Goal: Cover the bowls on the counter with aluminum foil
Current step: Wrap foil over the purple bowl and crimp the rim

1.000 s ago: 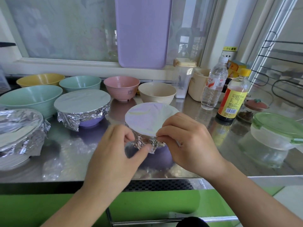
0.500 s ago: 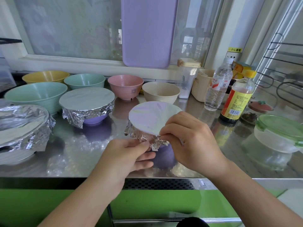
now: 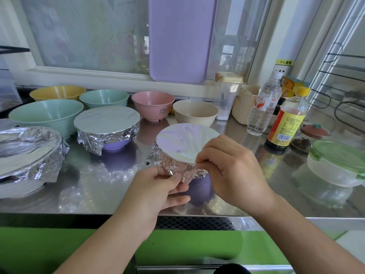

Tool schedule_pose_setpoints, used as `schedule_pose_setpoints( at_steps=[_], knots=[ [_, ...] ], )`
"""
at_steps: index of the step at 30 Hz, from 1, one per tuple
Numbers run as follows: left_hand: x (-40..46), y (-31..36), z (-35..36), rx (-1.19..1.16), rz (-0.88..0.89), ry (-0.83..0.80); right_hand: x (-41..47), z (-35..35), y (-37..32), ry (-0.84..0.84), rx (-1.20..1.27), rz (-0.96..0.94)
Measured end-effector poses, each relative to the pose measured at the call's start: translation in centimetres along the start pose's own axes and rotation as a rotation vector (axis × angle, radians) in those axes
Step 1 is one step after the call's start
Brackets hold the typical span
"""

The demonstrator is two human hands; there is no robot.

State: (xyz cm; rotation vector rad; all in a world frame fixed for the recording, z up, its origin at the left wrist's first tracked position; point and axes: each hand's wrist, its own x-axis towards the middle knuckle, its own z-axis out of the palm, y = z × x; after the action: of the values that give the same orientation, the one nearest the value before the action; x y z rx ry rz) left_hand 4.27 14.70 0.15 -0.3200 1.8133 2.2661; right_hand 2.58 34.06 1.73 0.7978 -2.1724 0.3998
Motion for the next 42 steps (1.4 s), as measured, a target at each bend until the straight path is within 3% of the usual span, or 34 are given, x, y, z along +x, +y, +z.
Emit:
schedule_pose_setpoints(
  at_steps=[4, 7, 9, 11, 18, 23, 29, 36, 42],
  knots=[
    [-0.5, -0.5, -0.1, 0.292, 0.209, 0.171, 0.1, 0.1, -0.1, 0.017, 0.001, 0.01],
    [-1.0, -1.1, -0.7, 0.726, 0.569, 0.354, 0.0, 0.2, -0.2, 0.02, 0.0, 0.014],
    [-1.1, -1.6, -0.9, 0.932, 0.77, 0.394, 0.0, 0.2, -0.3, 0.022, 0.004, 0.011],
    [-0.8, -1.9, -0.6, 0.995, 0.841, 0.394, 0.0, 0.3, -0.3, 0.022, 0.007, 0.005],
    [0.0, -2.2, 0.2, 1.211, 0.969, 0.486, -0.2, 0.3, -0.3, 0.014, 0.003, 0.013],
    [0.0, -2.5, 0.8, 1.384, 1.01, 0.452, 0.0, 0.4, -0.5, -0.001, -0.019, 0.006],
    [0.3, -2.8, 0.5, 1.278, 1.025, 0.364, -0.1, 0.4, -0.2, -0.009, -0.023, 0.021],
    [0.6, -2.6, -0.4, 0.858, 0.757, 0.222, 0.0, 0.3, -0.3, -0.025, -0.031, 0.035],
    [1.1, -2.0, -1.7, 1.202, 0.9, 0.453, 0.0, 0.2, -0.3, -0.031, -0.025, 0.039]
  ],
)
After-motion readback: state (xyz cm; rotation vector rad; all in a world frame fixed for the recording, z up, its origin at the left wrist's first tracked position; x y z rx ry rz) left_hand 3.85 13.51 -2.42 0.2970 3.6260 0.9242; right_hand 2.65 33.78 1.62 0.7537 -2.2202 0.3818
